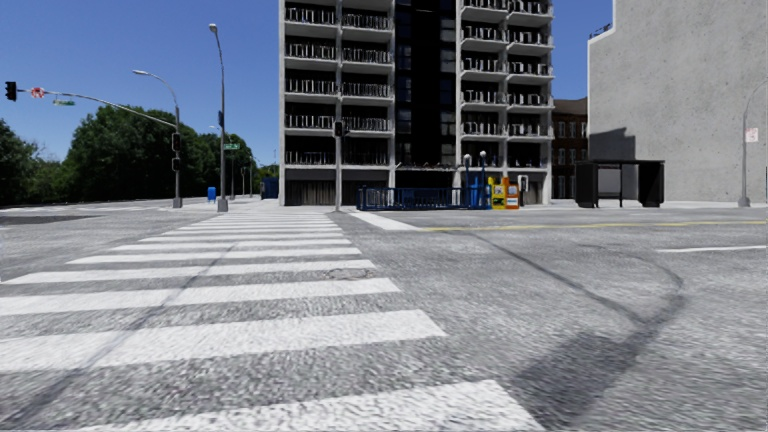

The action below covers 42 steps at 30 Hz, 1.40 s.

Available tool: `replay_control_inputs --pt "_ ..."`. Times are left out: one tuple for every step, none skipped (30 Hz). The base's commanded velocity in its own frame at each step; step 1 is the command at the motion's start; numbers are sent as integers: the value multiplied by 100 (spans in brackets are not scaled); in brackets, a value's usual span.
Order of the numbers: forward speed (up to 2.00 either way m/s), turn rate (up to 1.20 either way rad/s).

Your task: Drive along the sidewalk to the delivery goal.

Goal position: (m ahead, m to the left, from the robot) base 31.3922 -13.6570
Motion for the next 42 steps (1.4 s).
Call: replay_control_inputs --pt "200 43" --pt "200 43" --pt "200 43" --pt "200 43" --pt "200 43" --pt "200 43" --pt "200 43" --pt "200 43" --pt "200 43" --pt "200 43" --pt "200 43" --pt "200 43" --pt "200 43" --pt "200 43" --pt "200 43" --pt "200 43" --pt "200 43" --pt "200 51" --pt "200 52" --pt "200 52" --pt "200 53" --pt "200 53" --pt "200 53" --pt "200 53" --pt "200 53" --pt "200 53" --pt "200 53" --pt "200 53" --pt "200 52" --pt "200 33" --pt "200 10" --pt "200 1" --pt "200 0" --pt "200 0" --pt "200 0" --pt "200 0" --pt "200 0" --pt "200 0" --pt "200 0" --pt "200 0" --pt "200 0" --pt "200 0"
